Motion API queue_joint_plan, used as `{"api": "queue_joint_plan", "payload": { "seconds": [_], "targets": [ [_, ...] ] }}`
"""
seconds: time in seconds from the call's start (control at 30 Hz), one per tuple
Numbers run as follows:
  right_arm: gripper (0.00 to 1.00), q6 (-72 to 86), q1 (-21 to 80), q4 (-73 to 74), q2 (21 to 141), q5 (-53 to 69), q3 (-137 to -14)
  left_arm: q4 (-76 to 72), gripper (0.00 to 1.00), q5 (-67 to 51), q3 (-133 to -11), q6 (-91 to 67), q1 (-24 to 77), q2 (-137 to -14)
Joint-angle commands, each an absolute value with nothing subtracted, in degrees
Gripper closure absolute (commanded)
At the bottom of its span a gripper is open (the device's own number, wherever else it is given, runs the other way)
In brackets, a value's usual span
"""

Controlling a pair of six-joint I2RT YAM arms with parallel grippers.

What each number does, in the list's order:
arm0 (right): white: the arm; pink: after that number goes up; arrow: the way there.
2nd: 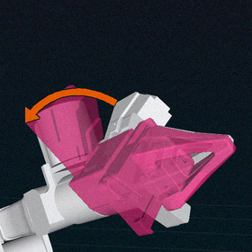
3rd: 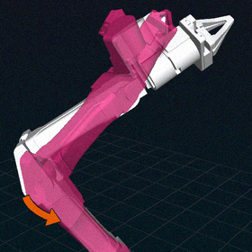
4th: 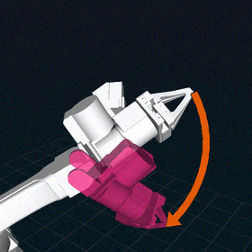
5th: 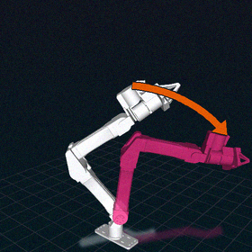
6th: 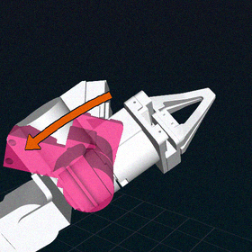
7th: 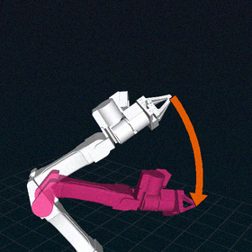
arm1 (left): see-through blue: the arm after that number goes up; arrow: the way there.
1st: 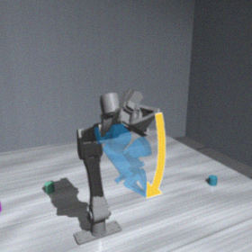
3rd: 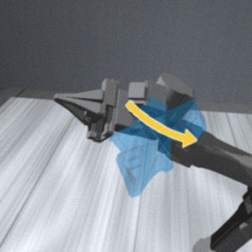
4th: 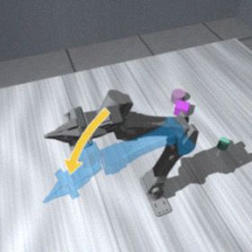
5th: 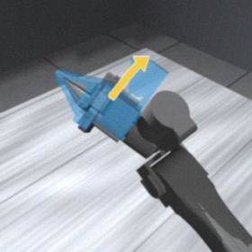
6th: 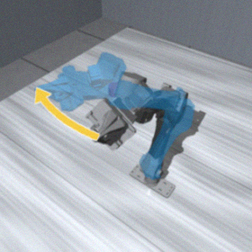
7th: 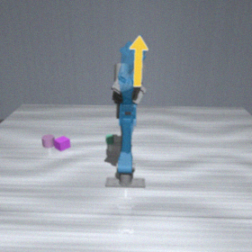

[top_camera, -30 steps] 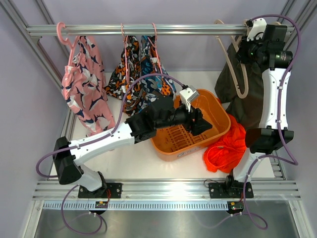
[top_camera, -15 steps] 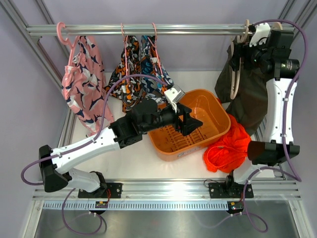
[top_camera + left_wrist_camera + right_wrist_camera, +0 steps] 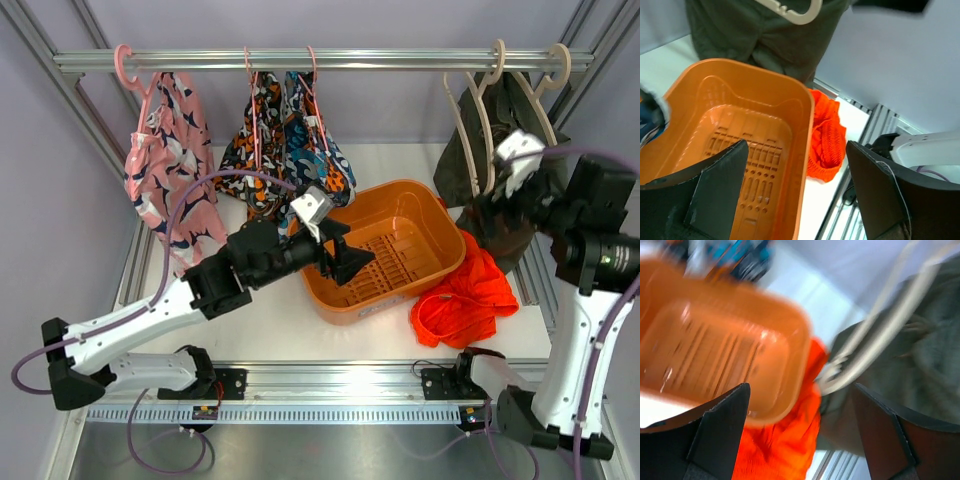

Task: Remove the shorts from the hanger

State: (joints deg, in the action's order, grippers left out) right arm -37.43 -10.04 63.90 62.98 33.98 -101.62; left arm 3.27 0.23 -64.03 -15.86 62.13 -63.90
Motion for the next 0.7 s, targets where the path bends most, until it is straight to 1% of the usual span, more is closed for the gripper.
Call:
{"api": "queue_joint_plan", "payload": {
  "seconds": [0.0, 0.03, 0.07, 0.1, 0.17, 0.33, 0.37, 0.53, 0.67],
  "targets": [
    [0.12, -63.24, -10.11, 86.24, 59.44, 43.58, -92.57, 3.07, 0.16, 5.97, -60.65, -13.54, 62.14, -58.19],
    [0.14, -73.11, -10.11, 89.35, 58.2, 43.59, -90.2, 3.42, 0.16, 7.02, -59.77, -13.54, 62.14, -57.14],
    [0.14, -78.17, -10.11, 92.08, 57.05, 43.07, -85.13, 3.78, 0.15, 8.68, -57.85, -13.62, 62.14, -55.91],
    [0.15, -81.79, -10.11, 94.02, 54.78, 41.15, -82.64, 4.21, 0.15, 9.31, -56.88, -13.71, 62.14, -53.55],
    [0.15, -86.21, -10.11, 94.13, 52.74, 38.51, -75.8, 4.57, 0.14, 11.5, -54.94, -14.32, 62.14, -51.08],
    [0.16, -93.94, -10.11, 94.04, 49.66, 30.25, -65.15, 7.55, 0.14, 14.85, -50.02, -16.26, 62.05, -43.52],
    [0.17, -94.65, -10.11, 93.96, 49.66, 28.93, -62.08, 7.91, 0.14, 15.9, -49.49, -16.87, 62.14, -42.64],
    [0.2, -88.16, -10.72, 87.9, 51.68, 27.42, -57.84, 9.75, 0.13, 18.19, -46.33, -18.89, 62.05, -37.45],
    [0.2, -87.45, -13.88, 83.94, 52.73, 26.72, -53.97, 10.28, 0.13, 19.16, -45.0, -20.39, 62.14, -35.51]
  ]
}}
